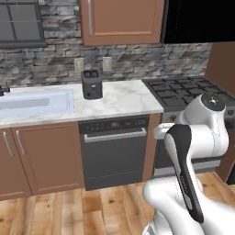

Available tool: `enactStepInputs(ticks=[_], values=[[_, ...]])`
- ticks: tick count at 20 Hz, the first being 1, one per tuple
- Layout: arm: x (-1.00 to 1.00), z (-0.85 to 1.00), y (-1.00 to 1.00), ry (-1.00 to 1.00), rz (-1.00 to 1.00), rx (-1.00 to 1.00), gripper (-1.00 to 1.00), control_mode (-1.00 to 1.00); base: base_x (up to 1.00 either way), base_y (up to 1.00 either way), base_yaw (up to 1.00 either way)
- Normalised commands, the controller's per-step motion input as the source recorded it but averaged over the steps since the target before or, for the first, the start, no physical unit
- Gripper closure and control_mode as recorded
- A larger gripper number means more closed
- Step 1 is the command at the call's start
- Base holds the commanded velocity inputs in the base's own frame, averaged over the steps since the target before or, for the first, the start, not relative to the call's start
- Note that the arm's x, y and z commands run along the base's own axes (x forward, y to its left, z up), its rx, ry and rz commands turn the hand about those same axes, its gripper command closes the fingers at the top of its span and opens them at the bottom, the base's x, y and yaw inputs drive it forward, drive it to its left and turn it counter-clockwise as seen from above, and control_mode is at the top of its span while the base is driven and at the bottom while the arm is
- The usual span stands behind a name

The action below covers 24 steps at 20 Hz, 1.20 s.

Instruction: Retrieve the sausage and cheese from the fridge and place them on the cutting board on the counter.

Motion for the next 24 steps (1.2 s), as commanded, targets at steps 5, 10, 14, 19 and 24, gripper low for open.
enactStepInputs(ticks=[5, 10, 14, 19, 24], values=[[0.0, 0.0, 0.0, 0.0, 0.0, 0.0, -1.0, 1.0, -0.44, -0.8, 0.0], [0.0, 0.0, 0.0, 0.0, 0.0, 0.0, -1.0, 1.0, -0.43, -0.74, -0.04], [0.0, 0.0, 0.0, 0.0, 0.0, 0.0, -1.0, 1.0, -0.49, -0.71, -0.02], [0.0, 0.0, 0.0, 0.0, 0.0, 0.0, -1.0, 1.0, -0.49, -0.69, -0.03], [0.0, 0.0, 0.0, 0.0, 0.0, 0.0, -1.0, 1.0, -0.46, -0.73, -0.03]])
